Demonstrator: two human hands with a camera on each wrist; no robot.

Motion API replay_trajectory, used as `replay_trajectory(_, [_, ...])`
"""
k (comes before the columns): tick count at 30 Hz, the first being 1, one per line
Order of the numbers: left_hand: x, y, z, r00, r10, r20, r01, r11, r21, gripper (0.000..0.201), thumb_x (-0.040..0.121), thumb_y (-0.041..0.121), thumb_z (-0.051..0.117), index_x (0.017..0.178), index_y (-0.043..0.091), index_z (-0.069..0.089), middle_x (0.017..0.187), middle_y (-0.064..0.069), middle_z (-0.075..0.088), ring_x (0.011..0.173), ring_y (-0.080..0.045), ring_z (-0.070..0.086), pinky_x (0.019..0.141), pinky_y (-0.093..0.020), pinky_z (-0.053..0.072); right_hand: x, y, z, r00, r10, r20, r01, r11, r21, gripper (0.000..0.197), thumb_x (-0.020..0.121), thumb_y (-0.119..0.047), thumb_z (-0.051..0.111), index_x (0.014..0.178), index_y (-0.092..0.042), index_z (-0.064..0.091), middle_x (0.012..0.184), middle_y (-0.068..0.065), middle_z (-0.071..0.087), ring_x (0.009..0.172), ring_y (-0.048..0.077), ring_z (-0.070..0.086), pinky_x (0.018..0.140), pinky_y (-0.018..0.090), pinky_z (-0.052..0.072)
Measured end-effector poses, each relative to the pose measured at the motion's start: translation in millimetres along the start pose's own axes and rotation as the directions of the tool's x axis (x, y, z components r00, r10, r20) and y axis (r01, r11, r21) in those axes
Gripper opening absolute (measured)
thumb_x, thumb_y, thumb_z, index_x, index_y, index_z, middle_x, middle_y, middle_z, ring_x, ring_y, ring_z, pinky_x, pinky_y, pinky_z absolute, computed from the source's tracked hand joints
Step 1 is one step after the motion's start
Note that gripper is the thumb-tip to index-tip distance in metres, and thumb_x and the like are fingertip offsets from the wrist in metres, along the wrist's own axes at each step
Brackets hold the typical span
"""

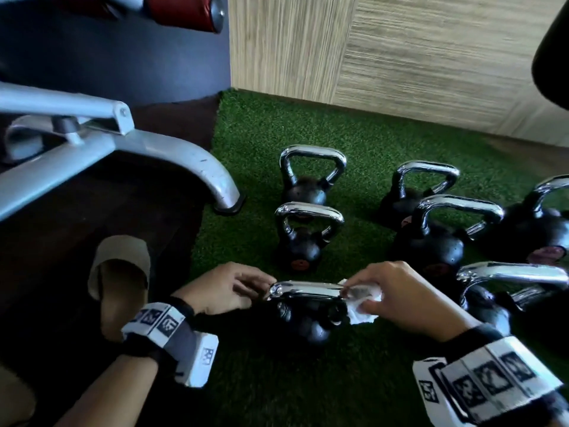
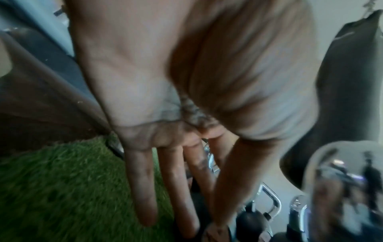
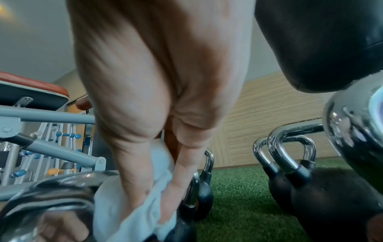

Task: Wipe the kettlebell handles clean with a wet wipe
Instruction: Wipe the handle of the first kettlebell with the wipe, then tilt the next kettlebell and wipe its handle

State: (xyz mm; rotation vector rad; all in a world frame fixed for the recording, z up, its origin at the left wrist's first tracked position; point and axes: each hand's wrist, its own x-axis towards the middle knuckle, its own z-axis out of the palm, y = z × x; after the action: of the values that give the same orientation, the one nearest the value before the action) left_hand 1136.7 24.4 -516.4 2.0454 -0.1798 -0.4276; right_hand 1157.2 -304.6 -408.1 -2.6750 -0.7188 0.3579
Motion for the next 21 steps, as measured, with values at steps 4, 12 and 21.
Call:
replay_trajectory(4, [49.0, -11.6, -23.4, 0.963, -0.077, -0.260, 0.060, 0.995, -0.074, 0.067, 0.084, 0.003, 0.080, 0.133, 0.042, 0.057, 0.123, 0.007, 0.069, 0.107, -0.014, 0.072, 0.095, -0.036, 0.059, 26.2, 13.2, -30.5, 0.995, 0.004, -0.099, -0.001, 0.999, 0.034, 0.040, 0.072, -0.018, 0.085, 0.103, -0.041, 0.075, 0.081, -0.032, 0.068, 0.085, -0.022, 0.058, 0.074, 0.000, 0.039])
replay_trajectory(12, [121.8, -13.9, -17.5, 0.953, -0.045, -0.299, -0.017, 0.979, -0.202, 0.080, 0.049, 0.049, 0.096, 0.119, 0.057, 0.057, 0.135, 0.015, 0.059, 0.127, -0.009, 0.056, 0.108, -0.037, 0.050, 84.9, 10.0, -64.1, 0.981, 0.173, -0.083, -0.143, 0.948, 0.284, 0.019, 0.080, -0.014, 0.082, 0.086, -0.032, 0.081, 0.075, -0.008, 0.077, 0.066, 0.002, 0.068, 0.062, 0.020, 0.052])
replay_trajectory(21, [146.9, 4.8, 2.1, 0.963, -0.122, -0.239, 0.101, 0.990, -0.097, 0.054, 0.067, 0.043, 0.094, 0.113, 0.033, 0.068, 0.103, 0.021, 0.067, 0.101, 0.000, 0.063, 0.077, 0.003, 0.037, 100.1, -8.6, -121.8, 0.961, 0.251, 0.116, -0.271, 0.770, 0.578, 0.015, 0.087, 0.001, 0.068, 0.096, -0.005, 0.079, 0.094, 0.018, 0.078, 0.084, 0.021, 0.073, 0.082, 0.030, 0.061])
